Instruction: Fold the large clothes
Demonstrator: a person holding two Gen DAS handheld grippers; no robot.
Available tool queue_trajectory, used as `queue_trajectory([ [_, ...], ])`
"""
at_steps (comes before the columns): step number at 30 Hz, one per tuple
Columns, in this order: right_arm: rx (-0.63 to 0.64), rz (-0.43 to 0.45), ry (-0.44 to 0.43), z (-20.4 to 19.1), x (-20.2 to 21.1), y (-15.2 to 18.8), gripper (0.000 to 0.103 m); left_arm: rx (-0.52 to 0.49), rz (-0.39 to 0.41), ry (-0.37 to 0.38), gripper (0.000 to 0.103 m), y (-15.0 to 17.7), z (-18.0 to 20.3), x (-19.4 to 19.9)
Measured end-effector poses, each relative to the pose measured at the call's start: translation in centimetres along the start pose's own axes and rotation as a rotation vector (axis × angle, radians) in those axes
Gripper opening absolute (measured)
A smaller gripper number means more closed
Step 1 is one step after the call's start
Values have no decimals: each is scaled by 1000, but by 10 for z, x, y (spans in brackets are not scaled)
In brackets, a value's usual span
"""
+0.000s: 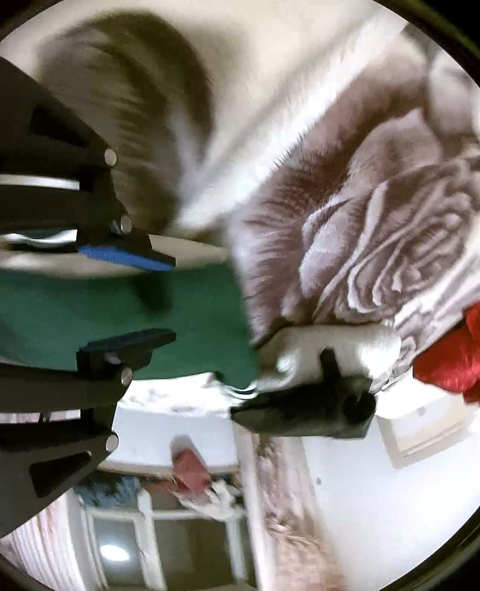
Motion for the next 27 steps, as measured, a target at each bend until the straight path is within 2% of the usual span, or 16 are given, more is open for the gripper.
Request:
queue_trajectory([
  [1, -1, -17, -8, 0, -9, 15, 67, -26, 14, -40, 61, 11, 4, 10],
  [2, -5, -44, -25, 4, -13, 34, 67, -50, 29, -81, 76, 22, 6, 18],
  [6, -15, -127, -68, 15, -31, 91, 67, -117, 86, -240, 76, 82, 6, 58],
  [7, -13, -144, -65, 18, -35, 107, 67, -119, 85, -260, 79, 96, 5, 64],
  [8, -10, -168, -65, 22, -41, 127, 67, -118, 71, -283, 91, 117, 1, 73],
  [9, -9, -179, -72, 24, -43, 139, 67, -118, 60, -301, 92, 130, 0, 75],
  [13, -28, -218, -101, 33, -50, 195, 67, -80, -28, -384, 92, 223, -21, 94],
  [16, -45, -241, -111, 41, -56, 233, 67, -5, -128, -411, 92, 289, -41, 94],
  [20, -32, -284, -104, 45, -63, 275, 67, 124, -240, -359, 92, 367, -61, 82],
  [22, -19, -303, -99, 46, -64, 292, 67, 143, -257, -314, 92, 390, -61, 69],
  [24, 0, -306, -82, 48, -66, 304, 67, 137, -256, -306, 90, 401, -61, 55],
  [25, 8, -308, -78, 48, -68, 308, 67, 135, -243, -292, 77, 404, -60, 48],
  [26, 11, -310, -79, 49, -73, 311, 67, 132, -220, -296, 58, 405, -61, 44],
  [27, 12, -304, -86, 49, -76, 311, 68, 132, -203, -295, 50, 404, -61, 42],
])
Point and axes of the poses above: each gripper's, at about its wrist camera, not at the fingertips, and x roughly against the way its jaws point, z to its right, y to its underside, the point moved 3 cm from there along -x, roughly the way its jaws point, and after that the axes turned 4 degrees about x, right-handed, at the moved point
